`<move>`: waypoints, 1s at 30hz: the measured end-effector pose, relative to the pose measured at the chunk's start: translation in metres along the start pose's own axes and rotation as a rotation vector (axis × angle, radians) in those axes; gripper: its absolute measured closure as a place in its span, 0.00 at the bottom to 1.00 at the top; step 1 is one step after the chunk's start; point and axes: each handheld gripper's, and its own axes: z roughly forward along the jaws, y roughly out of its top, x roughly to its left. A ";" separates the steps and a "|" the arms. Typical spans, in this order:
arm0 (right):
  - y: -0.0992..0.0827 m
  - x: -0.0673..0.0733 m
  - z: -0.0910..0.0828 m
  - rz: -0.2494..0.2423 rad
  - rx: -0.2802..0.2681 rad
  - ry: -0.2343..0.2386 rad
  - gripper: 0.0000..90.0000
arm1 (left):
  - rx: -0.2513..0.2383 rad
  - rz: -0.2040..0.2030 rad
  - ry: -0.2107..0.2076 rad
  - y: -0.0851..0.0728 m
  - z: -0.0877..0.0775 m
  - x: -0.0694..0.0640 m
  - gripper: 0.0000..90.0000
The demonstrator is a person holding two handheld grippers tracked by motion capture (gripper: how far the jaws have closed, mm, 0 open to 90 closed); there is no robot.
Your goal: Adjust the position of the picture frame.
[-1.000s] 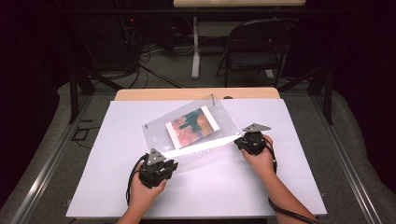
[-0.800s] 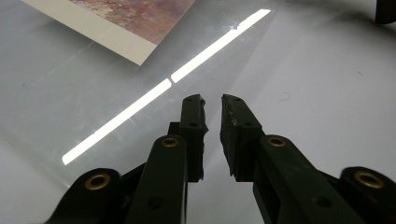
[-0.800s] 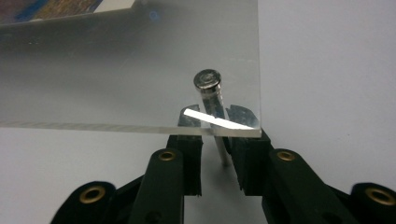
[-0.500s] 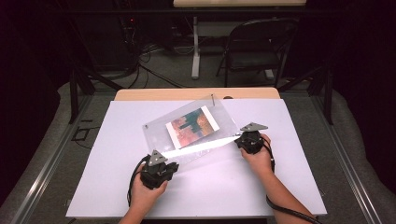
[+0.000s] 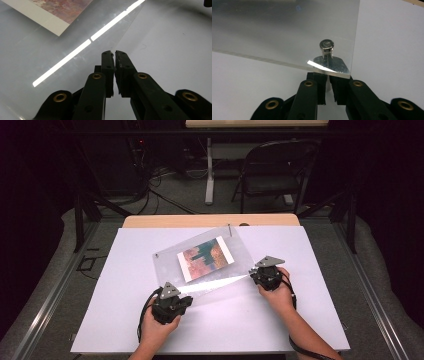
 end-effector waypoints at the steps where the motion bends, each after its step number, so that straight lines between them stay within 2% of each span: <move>1: 0.000 0.000 0.000 0.000 0.000 0.000 0.93 | 0.005 0.006 0.000 0.000 0.001 -0.001 0.96; 3: -0.003 0.006 -0.005 -0.005 -0.004 0.009 0.93 | 0.011 0.011 -0.008 -0.001 0.002 -0.004 1.00; 9: -0.004 0.016 -0.015 -0.030 -0.011 0.025 0.93 | 0.040 0.016 -0.025 -0.001 0.005 -0.005 1.00; 14: -0.003 0.022 -0.023 -0.021 -0.032 0.029 0.94 | 0.061 0.029 -0.017 -0.002 0.007 -0.006 1.00; 20: -0.003 0.032 -0.032 -0.063 -0.043 0.034 0.95 | 0.081 0.002 -0.012 -0.003 0.009 -0.002 1.00; 30: -0.005 0.043 -0.042 -0.065 -0.057 0.064 0.95 | 0.101 -0.030 0.003 -0.004 0.009 0.004 1.00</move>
